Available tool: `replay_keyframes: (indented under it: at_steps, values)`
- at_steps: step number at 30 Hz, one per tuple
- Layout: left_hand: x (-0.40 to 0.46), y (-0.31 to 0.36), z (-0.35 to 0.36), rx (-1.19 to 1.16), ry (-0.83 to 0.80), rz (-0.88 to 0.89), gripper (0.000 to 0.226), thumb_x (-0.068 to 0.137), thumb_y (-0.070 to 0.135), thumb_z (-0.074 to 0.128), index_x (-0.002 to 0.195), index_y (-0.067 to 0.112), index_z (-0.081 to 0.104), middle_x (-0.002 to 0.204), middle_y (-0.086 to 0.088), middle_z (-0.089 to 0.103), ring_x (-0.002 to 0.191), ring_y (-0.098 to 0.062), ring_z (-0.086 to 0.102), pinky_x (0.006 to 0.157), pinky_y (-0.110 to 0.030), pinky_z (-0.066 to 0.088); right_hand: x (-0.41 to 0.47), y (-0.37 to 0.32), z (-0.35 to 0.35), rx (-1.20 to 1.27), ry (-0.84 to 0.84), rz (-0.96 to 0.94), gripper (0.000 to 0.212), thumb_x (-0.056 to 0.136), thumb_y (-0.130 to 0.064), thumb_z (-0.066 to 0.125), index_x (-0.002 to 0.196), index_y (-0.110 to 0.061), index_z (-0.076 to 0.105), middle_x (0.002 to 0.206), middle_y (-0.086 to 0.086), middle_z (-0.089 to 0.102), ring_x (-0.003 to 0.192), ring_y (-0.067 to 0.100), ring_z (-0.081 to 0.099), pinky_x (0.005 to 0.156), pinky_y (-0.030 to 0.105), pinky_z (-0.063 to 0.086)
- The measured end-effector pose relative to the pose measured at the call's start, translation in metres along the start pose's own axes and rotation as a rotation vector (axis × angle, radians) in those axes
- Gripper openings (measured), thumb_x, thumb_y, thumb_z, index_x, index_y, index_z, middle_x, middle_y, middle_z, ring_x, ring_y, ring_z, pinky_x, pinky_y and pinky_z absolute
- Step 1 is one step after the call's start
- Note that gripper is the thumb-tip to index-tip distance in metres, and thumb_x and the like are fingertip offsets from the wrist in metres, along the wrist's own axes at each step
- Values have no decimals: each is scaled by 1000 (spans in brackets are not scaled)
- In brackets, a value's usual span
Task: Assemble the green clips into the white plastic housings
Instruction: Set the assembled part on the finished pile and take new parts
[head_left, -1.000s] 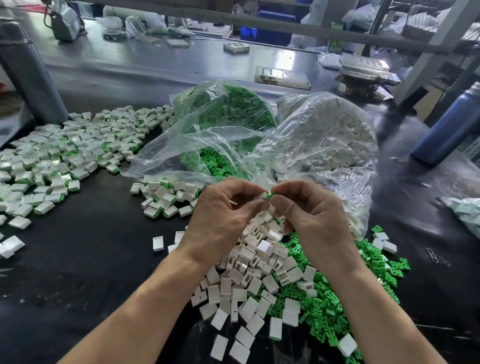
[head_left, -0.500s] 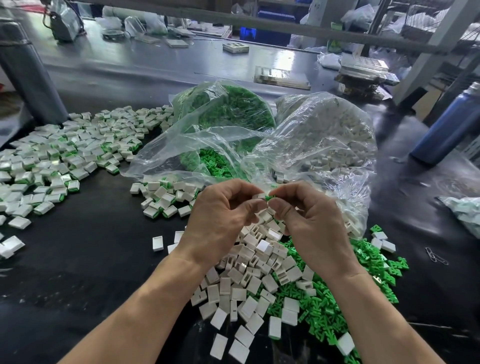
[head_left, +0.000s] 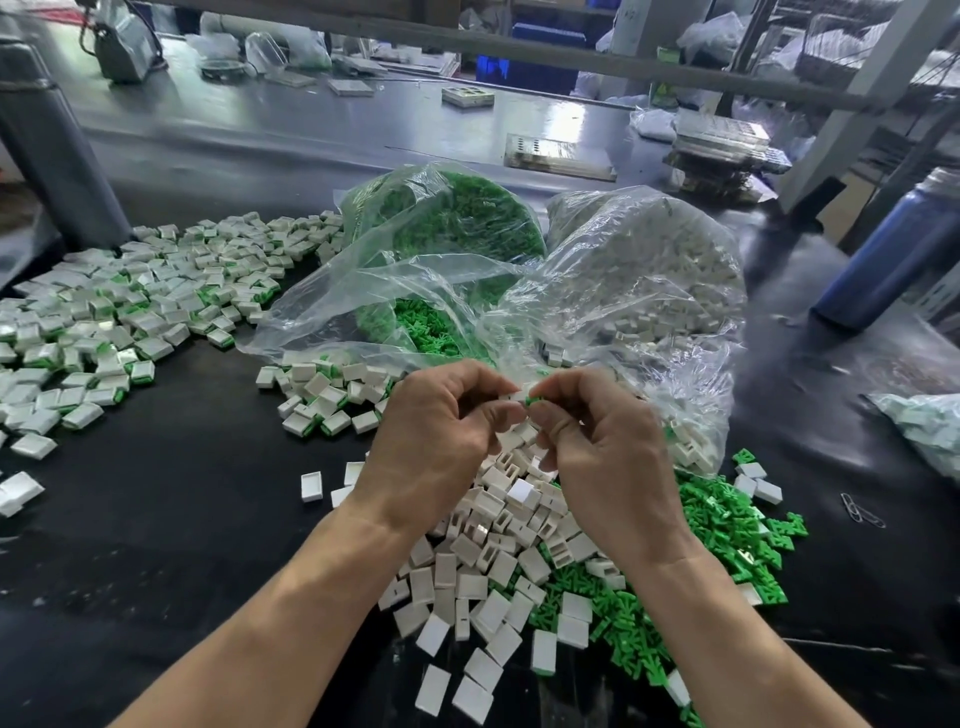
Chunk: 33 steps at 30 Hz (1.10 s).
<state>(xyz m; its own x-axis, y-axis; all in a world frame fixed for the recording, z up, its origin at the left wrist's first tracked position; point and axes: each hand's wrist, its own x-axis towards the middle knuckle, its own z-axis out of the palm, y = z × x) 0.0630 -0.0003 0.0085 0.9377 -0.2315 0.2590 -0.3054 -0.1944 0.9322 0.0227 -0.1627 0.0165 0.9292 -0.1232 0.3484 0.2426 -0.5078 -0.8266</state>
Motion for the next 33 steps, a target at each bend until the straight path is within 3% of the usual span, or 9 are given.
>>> replay_keyframes:
  at_steps: [3,5,10,13,16,20,23,28,33]
  values:
    - [0,-1,-2,56,-11,22,19,90,11,79,89,29,74,74,14,73,59,-8,68,57,-25,59,-1,-2,-1,-49,-19,-23,19,95,-2,69,94,-21,69,80,-9,67,72,9,65,63,25,56]
    - [0,-1,-2,50,-10,16,19,89,10,79,89,29,74,73,13,73,59,-9,68,57,-29,61,-2,-2,0,7,-14,15,17,95,-1,70,93,-18,71,78,-5,69,71,13,67,63,33,60]
    - [2,2,-3,-102,-2,-6,13,90,7,78,91,19,76,74,4,75,60,-13,68,57,-24,58,1,-4,1,372,42,149,15,92,7,70,93,-7,76,77,12,75,63,27,70,59,29,61]
    - [3,5,-2,-183,-8,-24,8,92,8,76,94,16,75,76,2,75,62,-14,67,60,-23,56,4,-6,0,532,33,199,14,96,5,65,100,-3,77,81,20,74,63,25,67,58,31,61]
    - [2,6,0,-141,-8,-5,8,92,14,78,93,22,74,80,6,74,68,-9,66,63,-22,55,3,-4,-2,538,9,220,20,105,-12,57,106,-5,76,83,18,74,62,23,64,50,31,57]
    - [1,9,3,-61,-30,42,12,88,19,81,92,28,76,97,10,68,84,-7,65,73,-22,55,2,-1,-3,547,-74,310,56,108,-49,45,84,-8,76,72,13,69,52,20,55,40,29,42]
    - [-1,12,9,-65,-92,48,11,87,21,82,93,29,77,112,19,63,105,-6,65,91,-26,53,2,0,4,561,-114,383,62,106,-61,41,73,-21,75,61,9,62,48,20,49,40,30,36]
    - [-4,18,18,-105,-118,37,12,87,15,82,96,21,76,116,15,65,103,-7,67,96,-40,55,2,-3,10,573,-28,454,54,98,-59,46,65,-28,75,52,1,53,43,17,45,38,25,32]
    - [-7,22,25,-105,-101,42,11,88,11,81,96,15,75,115,9,68,99,-11,69,93,-42,57,-1,-11,15,680,48,429,59,110,-39,41,64,-31,77,46,-5,48,37,11,40,34,20,30]
